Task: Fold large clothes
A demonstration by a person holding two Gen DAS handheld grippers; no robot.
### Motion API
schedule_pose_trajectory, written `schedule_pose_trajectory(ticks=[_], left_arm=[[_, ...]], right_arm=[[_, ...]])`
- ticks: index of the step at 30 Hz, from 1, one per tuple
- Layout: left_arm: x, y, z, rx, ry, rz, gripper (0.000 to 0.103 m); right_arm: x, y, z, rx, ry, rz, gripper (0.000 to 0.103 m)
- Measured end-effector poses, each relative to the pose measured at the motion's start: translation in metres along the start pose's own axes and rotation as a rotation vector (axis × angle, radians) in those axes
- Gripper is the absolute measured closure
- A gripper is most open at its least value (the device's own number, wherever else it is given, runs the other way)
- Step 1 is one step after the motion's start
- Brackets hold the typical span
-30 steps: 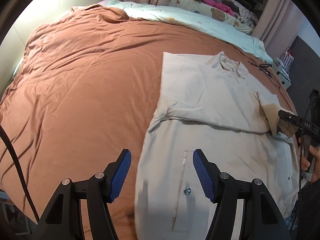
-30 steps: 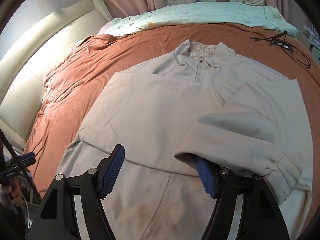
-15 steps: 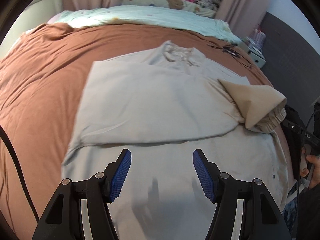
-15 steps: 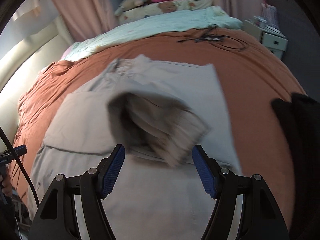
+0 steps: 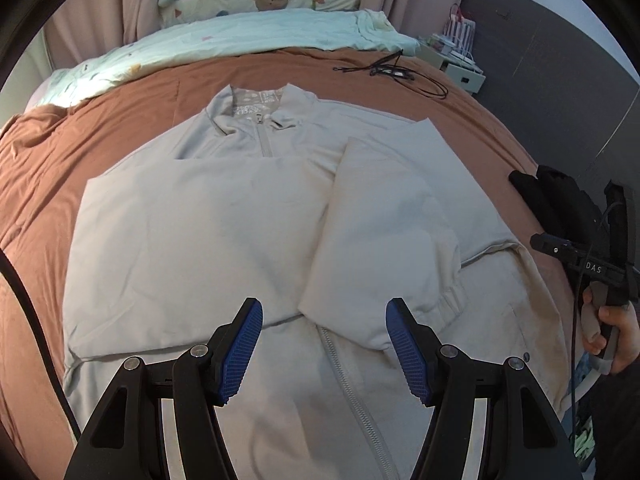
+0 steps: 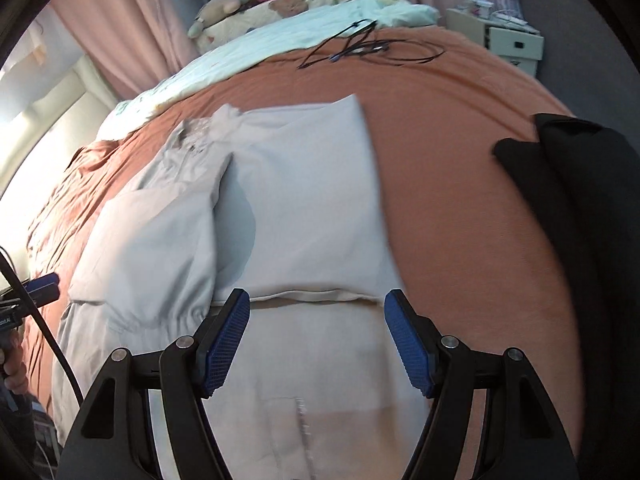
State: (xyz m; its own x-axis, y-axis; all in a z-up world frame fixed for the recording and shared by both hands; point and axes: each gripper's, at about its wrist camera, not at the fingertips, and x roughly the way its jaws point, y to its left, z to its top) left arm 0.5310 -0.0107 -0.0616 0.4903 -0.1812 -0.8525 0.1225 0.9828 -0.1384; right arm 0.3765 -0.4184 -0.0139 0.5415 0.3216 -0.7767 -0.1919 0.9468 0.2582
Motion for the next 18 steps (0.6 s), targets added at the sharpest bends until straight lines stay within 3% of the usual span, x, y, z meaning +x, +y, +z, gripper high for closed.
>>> schedule_pose_trajectory(ticks=[5, 14, 15, 16, 18], left_arm=[[-0.006, 0.019, -0.011, -0.036, -0.001, 0.013, 0.037], [-0.036, 0.097, -0.046, -0.152, -0.015, 0.061, 0.037], [-0.041, 0.107, -0.052, -0.167, -0.018, 0.066, 0.037], [-0.045, 0.116, -0.057, -0.183, -0.021, 0.069, 0.037], [-0.05, 0.132, -0.065, -0.209, -0.029, 0.071, 0.037]], right_arm=[[0.035, 0.023, -0.002, -0.002, 0.063, 0.103, 0.035], [0.104, 0.053, -0.01, 0.036, 0.184, 0.18, 0.034], [0.106, 0.059, -0.008, 0.022, 0.176, 0.183, 0.04], [0.108, 0.064, -0.006, 0.011, 0.181, 0.193, 0.068], [0.112, 0.076, -0.003, -0.01, 0.201, 0.192, 0.087]])
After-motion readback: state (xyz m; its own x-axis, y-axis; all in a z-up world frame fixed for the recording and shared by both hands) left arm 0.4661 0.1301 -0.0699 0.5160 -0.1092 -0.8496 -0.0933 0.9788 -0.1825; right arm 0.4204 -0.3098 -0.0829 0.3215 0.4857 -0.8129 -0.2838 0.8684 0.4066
